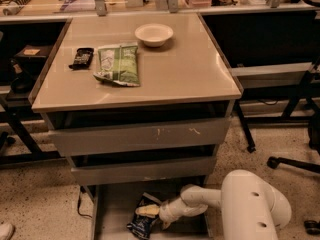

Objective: Place blue chip bag into bottom drawer

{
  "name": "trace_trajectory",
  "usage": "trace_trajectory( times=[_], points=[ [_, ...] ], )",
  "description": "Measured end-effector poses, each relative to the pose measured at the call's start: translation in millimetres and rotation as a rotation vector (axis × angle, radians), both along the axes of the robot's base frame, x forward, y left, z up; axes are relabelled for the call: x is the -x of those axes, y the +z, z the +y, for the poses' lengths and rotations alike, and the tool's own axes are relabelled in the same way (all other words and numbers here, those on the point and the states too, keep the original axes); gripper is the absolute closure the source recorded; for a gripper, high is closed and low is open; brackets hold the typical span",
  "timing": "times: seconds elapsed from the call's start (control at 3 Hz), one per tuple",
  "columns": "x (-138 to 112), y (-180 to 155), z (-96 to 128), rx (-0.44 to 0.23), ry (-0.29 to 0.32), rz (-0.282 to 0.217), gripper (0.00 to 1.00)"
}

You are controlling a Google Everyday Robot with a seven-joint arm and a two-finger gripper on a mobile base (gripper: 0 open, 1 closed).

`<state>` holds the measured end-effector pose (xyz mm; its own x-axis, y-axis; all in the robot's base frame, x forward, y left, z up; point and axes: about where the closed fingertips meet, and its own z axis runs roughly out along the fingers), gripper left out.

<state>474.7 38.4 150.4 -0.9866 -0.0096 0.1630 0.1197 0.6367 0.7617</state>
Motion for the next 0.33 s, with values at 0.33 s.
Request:
trace_trajectory(
  times=[0.33],
  points=[
    [0.0, 0.0, 0.0, 0.0, 0.0, 0.0, 0.0]
  ],
)
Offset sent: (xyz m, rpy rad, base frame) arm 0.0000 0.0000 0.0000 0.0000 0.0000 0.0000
